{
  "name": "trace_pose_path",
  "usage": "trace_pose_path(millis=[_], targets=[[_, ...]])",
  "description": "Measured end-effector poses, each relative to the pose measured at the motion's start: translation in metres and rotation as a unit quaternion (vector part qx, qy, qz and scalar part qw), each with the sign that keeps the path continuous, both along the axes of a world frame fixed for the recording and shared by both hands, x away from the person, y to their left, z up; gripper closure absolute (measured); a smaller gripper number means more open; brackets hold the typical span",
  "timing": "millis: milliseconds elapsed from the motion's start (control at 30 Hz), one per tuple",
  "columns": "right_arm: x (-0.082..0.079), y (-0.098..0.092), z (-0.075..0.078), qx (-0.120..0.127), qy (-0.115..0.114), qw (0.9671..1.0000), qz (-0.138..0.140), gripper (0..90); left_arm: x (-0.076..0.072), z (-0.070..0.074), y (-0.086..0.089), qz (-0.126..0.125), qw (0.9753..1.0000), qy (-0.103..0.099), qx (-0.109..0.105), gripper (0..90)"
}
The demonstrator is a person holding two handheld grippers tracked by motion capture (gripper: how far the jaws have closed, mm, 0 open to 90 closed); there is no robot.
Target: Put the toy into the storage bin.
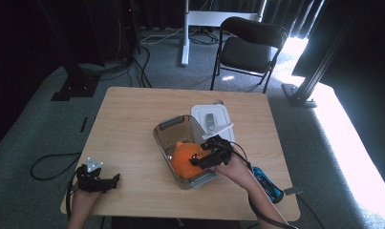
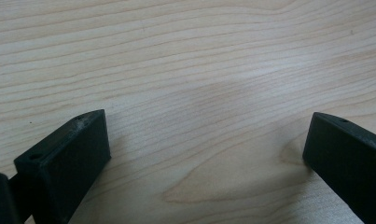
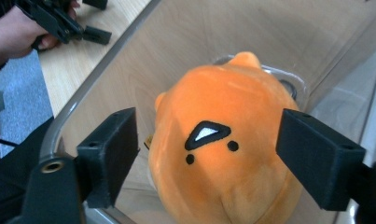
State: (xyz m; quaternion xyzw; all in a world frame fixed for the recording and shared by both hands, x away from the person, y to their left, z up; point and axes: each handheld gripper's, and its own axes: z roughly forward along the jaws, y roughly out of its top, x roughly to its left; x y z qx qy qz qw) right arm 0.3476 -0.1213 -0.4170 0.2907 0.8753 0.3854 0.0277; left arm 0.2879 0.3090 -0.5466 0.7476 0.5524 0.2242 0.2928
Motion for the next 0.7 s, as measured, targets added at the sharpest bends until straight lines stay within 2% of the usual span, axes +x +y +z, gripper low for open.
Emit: trace_pose_path(millis=[167,433,700], targets=[[-0.002,-0.004,0.001,0.007,-0.008,0.9999,-0.007,13.9,0.000,0.000,0.000,0.000,1.0000,0.000,0.000,0.9],[-0.005,-0.014,0.003,0.020,-0.020,0.9994,-0.018,13.6,0.000,0.000,0.000,0.000,1.0000,0.000,0.000,1.0],[-0.009,-0.033,0.007,0.032,-0.038,0.9975,-0.050,13.6,0.000,0.000,0.000,0.000,1.0000,0.000,0.000,0.9]])
